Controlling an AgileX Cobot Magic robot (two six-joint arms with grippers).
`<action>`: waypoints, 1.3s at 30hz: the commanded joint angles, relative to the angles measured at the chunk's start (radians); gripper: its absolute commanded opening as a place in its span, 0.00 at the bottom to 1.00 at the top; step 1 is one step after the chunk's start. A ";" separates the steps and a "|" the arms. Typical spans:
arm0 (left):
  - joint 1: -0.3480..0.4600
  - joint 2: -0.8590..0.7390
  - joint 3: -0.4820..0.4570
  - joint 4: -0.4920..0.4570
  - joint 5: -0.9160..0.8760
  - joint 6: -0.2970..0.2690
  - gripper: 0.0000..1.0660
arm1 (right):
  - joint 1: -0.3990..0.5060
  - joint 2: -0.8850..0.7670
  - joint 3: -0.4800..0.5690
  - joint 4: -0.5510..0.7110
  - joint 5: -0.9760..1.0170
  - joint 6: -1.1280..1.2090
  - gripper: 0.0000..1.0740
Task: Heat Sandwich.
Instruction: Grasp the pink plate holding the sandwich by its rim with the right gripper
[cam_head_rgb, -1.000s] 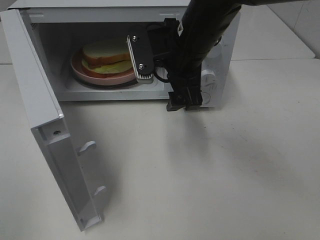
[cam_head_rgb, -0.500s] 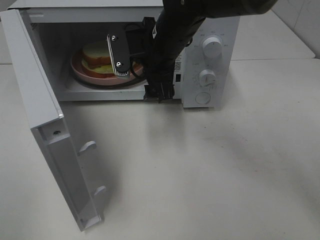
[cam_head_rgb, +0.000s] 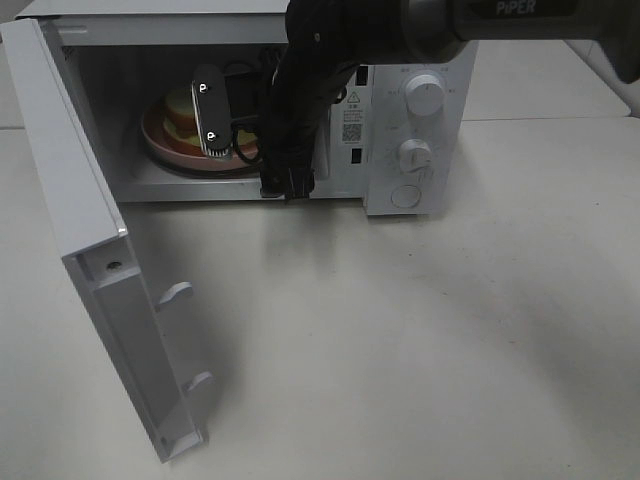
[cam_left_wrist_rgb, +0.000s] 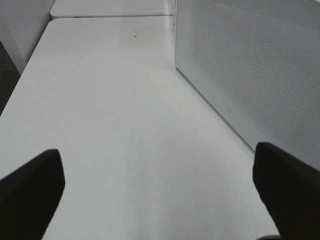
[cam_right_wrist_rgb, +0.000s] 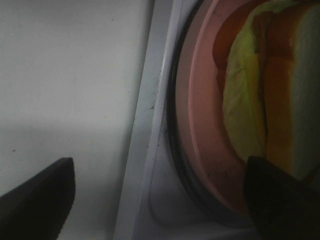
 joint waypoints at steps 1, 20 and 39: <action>-0.008 -0.026 0.003 -0.005 -0.008 -0.003 0.91 | 0.000 0.028 -0.037 0.005 0.003 0.004 0.80; -0.008 -0.026 0.003 -0.003 -0.008 -0.003 0.91 | -0.012 0.216 -0.292 -0.026 0.110 0.056 0.78; -0.008 -0.026 0.003 -0.003 -0.008 -0.003 0.91 | -0.012 0.227 -0.290 0.006 0.164 0.056 0.61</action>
